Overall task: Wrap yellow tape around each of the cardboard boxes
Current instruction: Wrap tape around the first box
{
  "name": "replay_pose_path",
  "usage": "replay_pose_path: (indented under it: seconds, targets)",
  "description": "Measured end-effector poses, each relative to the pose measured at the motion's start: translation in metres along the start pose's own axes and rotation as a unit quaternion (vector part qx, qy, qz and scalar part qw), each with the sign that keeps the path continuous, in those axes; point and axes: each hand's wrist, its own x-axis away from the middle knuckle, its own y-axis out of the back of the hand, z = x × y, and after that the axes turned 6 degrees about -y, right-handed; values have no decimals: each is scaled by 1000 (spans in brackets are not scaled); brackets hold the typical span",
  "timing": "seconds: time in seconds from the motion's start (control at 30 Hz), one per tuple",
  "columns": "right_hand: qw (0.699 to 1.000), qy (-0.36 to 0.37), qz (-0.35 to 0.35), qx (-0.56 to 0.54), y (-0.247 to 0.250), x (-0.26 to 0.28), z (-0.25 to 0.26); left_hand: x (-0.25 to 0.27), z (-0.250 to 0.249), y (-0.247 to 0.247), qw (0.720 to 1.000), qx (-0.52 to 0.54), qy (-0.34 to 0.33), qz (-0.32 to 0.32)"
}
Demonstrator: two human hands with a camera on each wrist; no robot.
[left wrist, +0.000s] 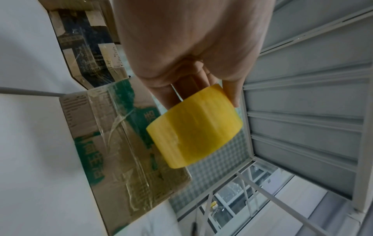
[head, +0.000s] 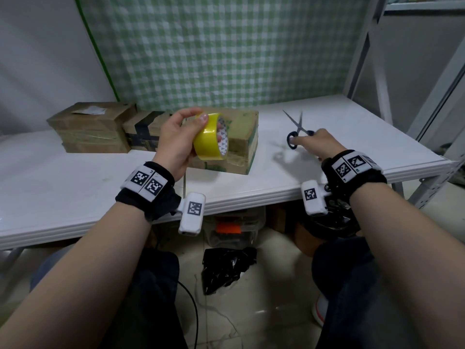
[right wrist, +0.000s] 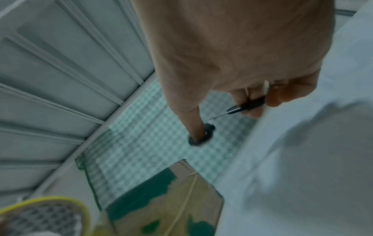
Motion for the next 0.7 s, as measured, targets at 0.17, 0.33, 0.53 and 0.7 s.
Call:
replay_pose_path:
  seconds: [0.17,0.33,0.53,0.7]
  targets:
    - [994,-6,-2,113,4,7,-4,10,1,-9,999,-12,10,40]
    - [984,175,-1,-27,-4,28,17,19,4,-21,997,-15,21,72]
    - [924,348,109,-118,-21,81,52,23,9,-34,995,-17,26,90]
    - [921,353,89,-143,-30,87,51,25,8,-39,996,4,35,87]
